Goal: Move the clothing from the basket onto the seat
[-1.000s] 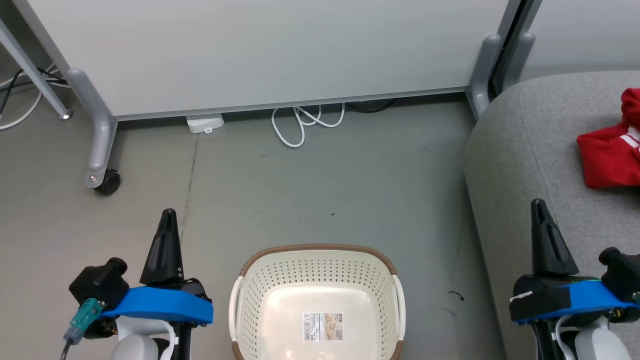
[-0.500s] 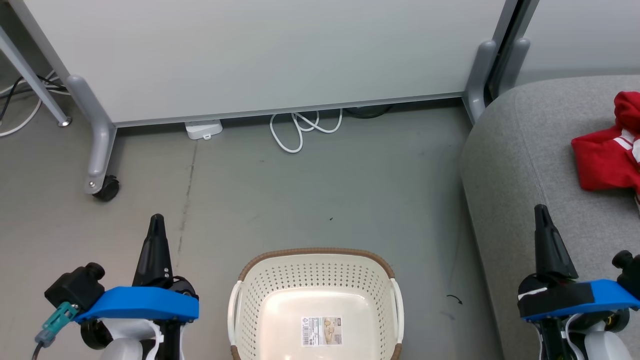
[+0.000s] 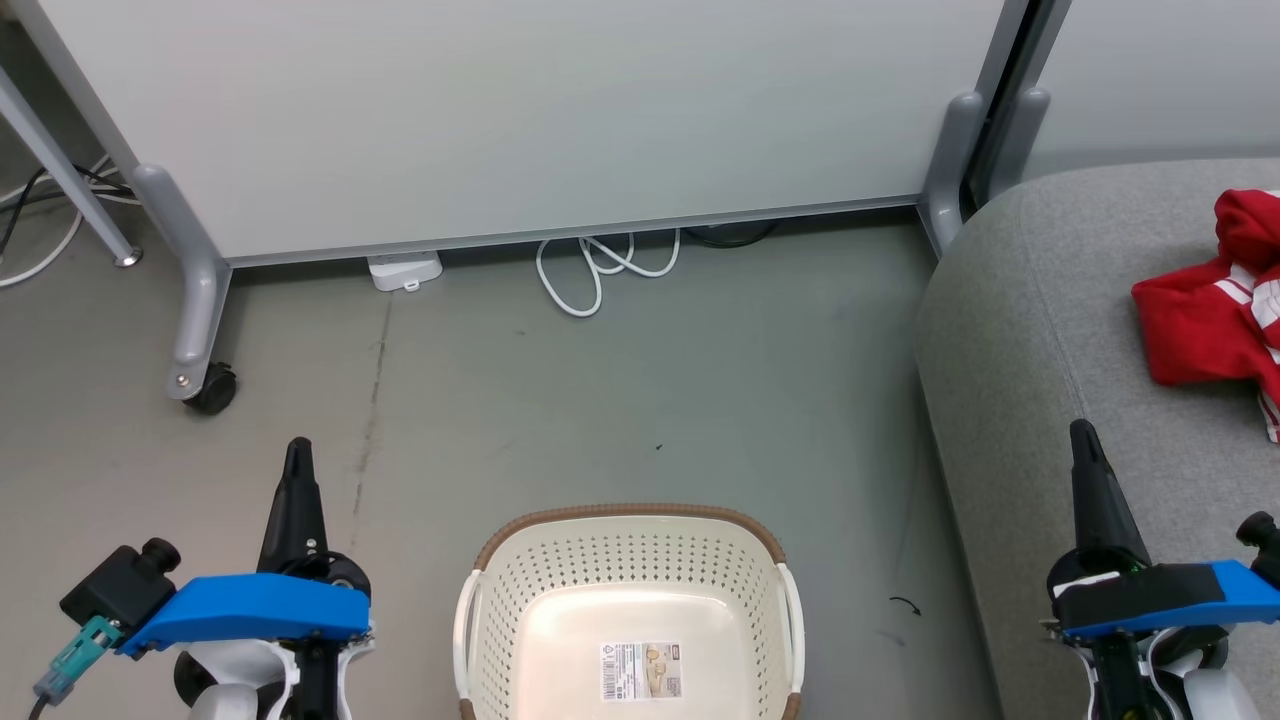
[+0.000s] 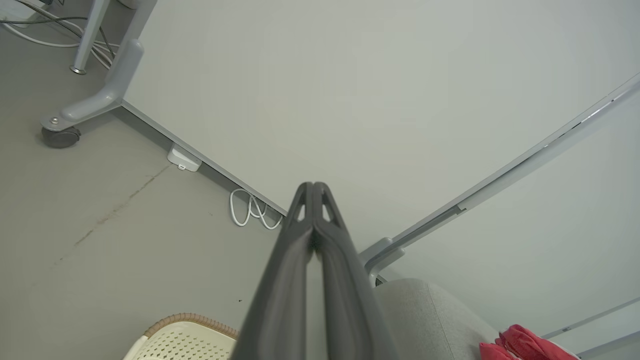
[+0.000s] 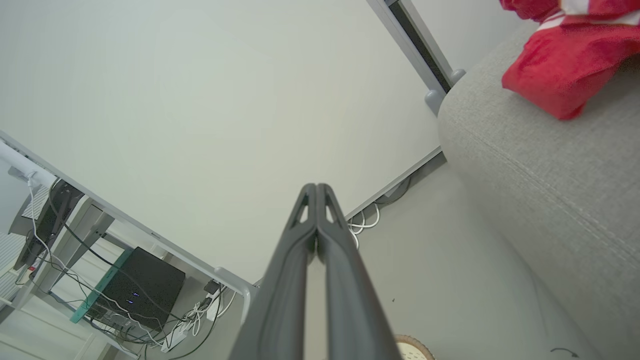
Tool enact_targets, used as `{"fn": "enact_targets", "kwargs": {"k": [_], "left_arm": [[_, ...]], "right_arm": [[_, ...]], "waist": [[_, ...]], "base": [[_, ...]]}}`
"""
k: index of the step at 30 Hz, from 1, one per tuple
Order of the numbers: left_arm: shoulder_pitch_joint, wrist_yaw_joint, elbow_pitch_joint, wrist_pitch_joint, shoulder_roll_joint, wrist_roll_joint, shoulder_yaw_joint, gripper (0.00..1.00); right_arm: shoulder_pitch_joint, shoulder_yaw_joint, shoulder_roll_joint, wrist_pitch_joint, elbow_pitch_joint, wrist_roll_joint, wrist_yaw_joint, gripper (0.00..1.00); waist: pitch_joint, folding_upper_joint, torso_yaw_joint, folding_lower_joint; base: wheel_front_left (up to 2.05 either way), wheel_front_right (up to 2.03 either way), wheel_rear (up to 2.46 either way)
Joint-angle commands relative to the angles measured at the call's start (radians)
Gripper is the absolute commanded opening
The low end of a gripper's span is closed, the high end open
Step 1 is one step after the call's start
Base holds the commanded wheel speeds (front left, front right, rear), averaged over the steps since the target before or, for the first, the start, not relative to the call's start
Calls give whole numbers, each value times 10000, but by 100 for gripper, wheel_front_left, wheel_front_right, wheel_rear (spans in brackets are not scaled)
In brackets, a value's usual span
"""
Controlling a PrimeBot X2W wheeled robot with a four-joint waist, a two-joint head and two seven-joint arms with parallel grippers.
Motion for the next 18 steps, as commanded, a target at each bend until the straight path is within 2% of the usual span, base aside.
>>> {"fn": "enact_targets", "kwargs": {"k": [1, 18], "left_arm": [[-71, -40, -155, 78, 69, -332, 67, 0], [8, -55, -187, 607, 73, -2351, 300, 0]], "right_arm": [[-6, -24, -44, 83, -80, 362, 4, 0], [36, -62, -50, 626, 61, 2496, 4, 0]], "waist": [[-17, -1, -7, 0], [-201, -1, -79, 0]], "base": [[0, 0, 0], [0, 0, 0]]}}
